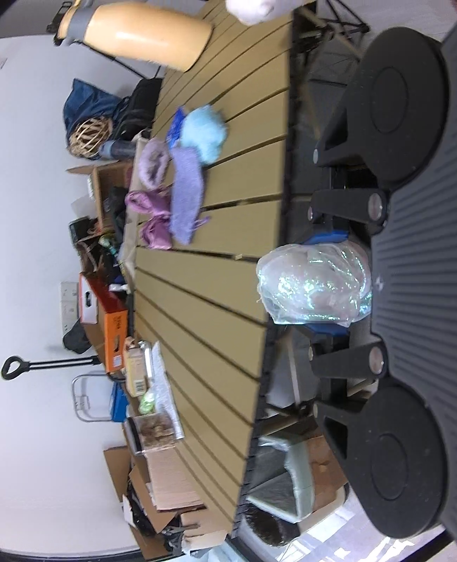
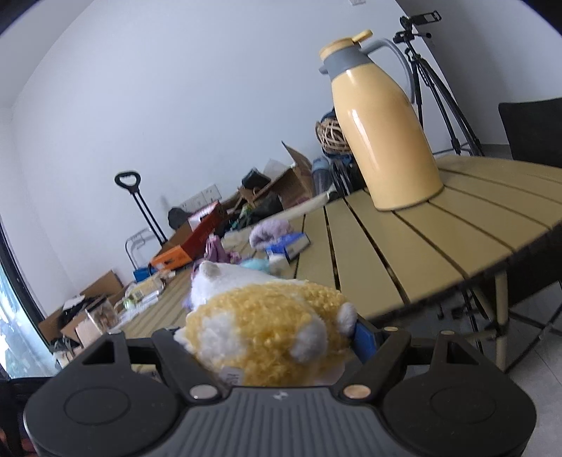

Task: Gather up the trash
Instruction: 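Carry the plastic bag and plush toy off the table toward the black bin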

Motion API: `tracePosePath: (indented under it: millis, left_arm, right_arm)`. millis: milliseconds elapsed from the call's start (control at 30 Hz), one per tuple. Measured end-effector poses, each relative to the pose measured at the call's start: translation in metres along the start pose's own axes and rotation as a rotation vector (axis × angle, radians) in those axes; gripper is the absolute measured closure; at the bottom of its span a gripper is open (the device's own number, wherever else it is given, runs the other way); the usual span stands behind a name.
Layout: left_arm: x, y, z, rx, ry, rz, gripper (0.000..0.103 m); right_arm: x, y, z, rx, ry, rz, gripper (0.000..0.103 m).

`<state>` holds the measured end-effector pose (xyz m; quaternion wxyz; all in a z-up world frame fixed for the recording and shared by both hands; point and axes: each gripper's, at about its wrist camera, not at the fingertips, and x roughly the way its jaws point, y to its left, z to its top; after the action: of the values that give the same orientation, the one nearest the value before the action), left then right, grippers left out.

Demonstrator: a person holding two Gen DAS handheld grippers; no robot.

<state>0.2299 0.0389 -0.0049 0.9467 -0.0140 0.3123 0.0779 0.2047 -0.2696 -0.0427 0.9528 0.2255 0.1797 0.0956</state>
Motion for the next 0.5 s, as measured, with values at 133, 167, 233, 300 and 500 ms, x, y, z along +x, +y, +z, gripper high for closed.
tracePosePath:
  millis: [133, 167, 233, 300, 500]
  left_arm:
    - [-0.003, -0.004, -0.019, 0.016, 0.026, -0.019, 0.061]
    - [-0.003, -0.005, -0.023, 0.017, 0.033, -0.026, 0.061]
    - [-0.004, -0.006, -0.032, 0.023, 0.045, -0.037, 0.061]
    - [-0.004, -0.008, -0.039, 0.033, 0.055, -0.043, 0.061]
    - [0.0, -0.008, -0.056, 0.041, 0.089, -0.061, 0.061]
  right_arm:
    - [-0.007, -0.001, -0.012, -0.015, 0.034, -0.015, 0.026]
    - [-0.009, -0.002, -0.015, -0.017, 0.042, -0.018, 0.026]
    - [-0.012, -0.002, -0.022, -0.025, 0.06, -0.024, 0.026]
    - [-0.014, -0.001, -0.028, -0.038, 0.078, -0.032, 0.025]
    - [-0.014, 0.0, -0.044, -0.074, 0.129, -0.059, 0.026]
